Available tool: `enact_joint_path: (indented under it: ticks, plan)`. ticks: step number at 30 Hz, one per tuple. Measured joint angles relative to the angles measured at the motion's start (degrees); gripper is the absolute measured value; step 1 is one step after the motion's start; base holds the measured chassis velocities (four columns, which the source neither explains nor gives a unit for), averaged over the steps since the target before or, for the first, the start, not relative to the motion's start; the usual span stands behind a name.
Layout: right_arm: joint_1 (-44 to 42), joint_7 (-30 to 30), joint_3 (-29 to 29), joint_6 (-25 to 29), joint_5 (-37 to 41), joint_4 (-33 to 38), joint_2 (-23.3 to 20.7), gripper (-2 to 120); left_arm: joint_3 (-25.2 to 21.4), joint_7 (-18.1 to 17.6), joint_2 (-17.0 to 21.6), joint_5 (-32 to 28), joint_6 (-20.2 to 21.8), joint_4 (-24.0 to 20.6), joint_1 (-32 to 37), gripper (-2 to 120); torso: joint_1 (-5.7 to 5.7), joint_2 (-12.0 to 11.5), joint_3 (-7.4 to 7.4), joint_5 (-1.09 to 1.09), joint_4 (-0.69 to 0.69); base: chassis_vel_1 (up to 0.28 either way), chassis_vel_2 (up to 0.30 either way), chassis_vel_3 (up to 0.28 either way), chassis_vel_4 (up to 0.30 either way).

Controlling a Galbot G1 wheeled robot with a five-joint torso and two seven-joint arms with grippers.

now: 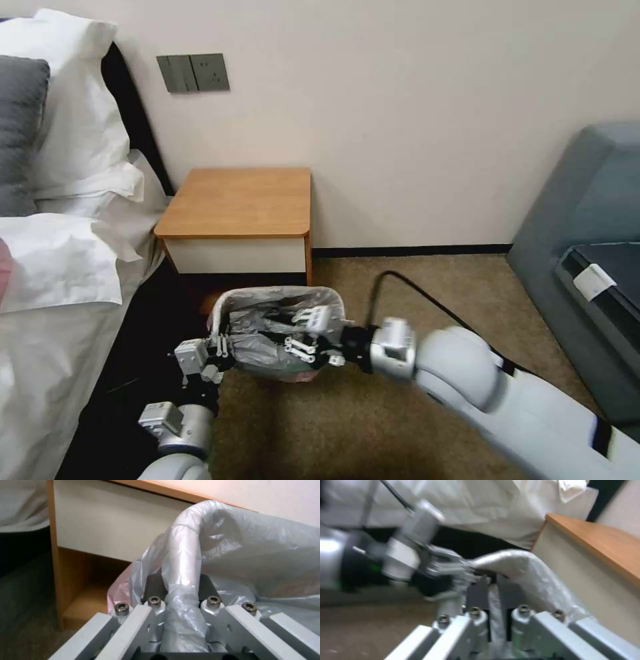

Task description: Pick up the garbage bag from the table and place it over the trash can.

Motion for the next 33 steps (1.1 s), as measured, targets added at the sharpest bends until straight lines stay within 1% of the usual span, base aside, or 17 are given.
enact_joint_path:
  ticks: [1,2,4,6,7,10,11,12,14,15,18,25,27,33]
  plan:
    - [1.6,0.1,-1.1,-0.4,-0.9,-1.3,0.5,1,0.0,0.0,-0.1,0.5,-0.1,-0.1,0.2,8,0.00,0.0,0.00,-0.01,0.00,0.000,0.000,0.000,0.000]
    - [3.3,1.0,-2.5,-1.4,-1.4,-2.5,1.0,0,0.0,-0.1,-0.2,0.7,-0.3,-0.1,0.3,8,0.00,0.0,0.00,-0.01,0.00,0.000,0.000,0.000,0.000]
    - [4.1,1.9,-3.3,-2.0,-1.5,-3.1,1.3,0,0.0,-0.2,-0.3,0.8,-0.5,-0.2,0.4,8,0.00,0.0,0.00,-0.01,0.00,0.000,0.000,0.000,0.000]
    - [6.0,3.9,-5.1,-5.1,-1.7,-5.0,2.6,0,0.0,-0.5,-0.4,0.9,-0.9,-0.5,0.5,8,0.00,0.0,0.00,-0.01,0.00,0.000,0.000,0.000,0.000]
    - [6.0,3.9,-5.1,-5.1,-1.7,-5.0,2.6,0,0.0,-0.5,-0.4,0.9,-0.9,-0.5,0.5,8,0.00,0.0,0.00,-0.01,0.00,0.000,0.000,0.000,0.000]
    - [7.9,4.3,-7.2,-8.0,-1.8,-6.7,3.7,0,0.1,-0.8,-0.5,1.7,-1.3,-0.9,0.6,8,0.00,0.0,0.00,-0.01,0.00,0.000,0.000,0.000,0.000]
    - [9.2,4.4,-9.1,-9.2,-1.8,-7.7,4.2,0,0.2,-0.9,-0.5,2.6,-1.7,-1.3,0.7,8,0.00,0.0,0.00,0.00,0.00,0.000,0.000,0.000,0.000]
    - [9.2,4.4,-9.1,-9.2,-1.8,-7.7,4.2,0,0.2,-0.9,-0.5,2.6,-1.7,-1.3,0.7,8,0.00,0.0,0.00,0.00,0.00,0.000,0.000,0.000,0.000]
    - [11.5,4.5,-11.6,-11.1,-1.6,-8.9,5.0,0,0.3,-0.5,-0.3,4.6,-2.9,-1.5,0.7,8,0.00,0.0,0.00,-0.01,0.00,0.000,0.000,0.000,0.000]
    - [11.5,4.5,-11.6,-11.1,-1.6,-8.9,5.0,0,0.3,-0.5,-0.3,4.6,-2.9,-1.5,0.7,8,0.00,0.0,0.00,-0.01,0.00,0.000,0.000,0.000,0.000]
    - [14.6,5.1,-14.6,-13.5,-1.2,-10.5,6.1,0,0.6,0.2,-0.1,7.1,-4.5,-1.5,0.7,8,0.00,0.0,0.00,-0.01,0.00,0.000,0.000,0.000,0.000]
    - [15.6,6.8,-15.7,-15.6,-1.9,-13.0,8.1,0,1.3,0.4,0.0,8.2,-5.8,-2.0,1.2,8,0.00,0.0,0.00,-0.01,0.00,0.000,0.000,0.000,0.000]
    - [15.7,7.0,-15.7,-16.0,-3.4,-15.2,9.4,0,1.9,0.5,0.1,8.3,-5.8,-2.5,1.5,8,0.00,0.0,0.00,0.00,0.00,0.000,0.000,0.000,0.000]
    - [15.6,6.9,-15.8,-17.3,-6.0,-17.6,10.2,0,2.2,0.6,0.1,8.5,-5.9,-3.4,2.0,8,0.00,0.0,0.00,0.00,0.00,0.000,0.000,0.000,0.000]
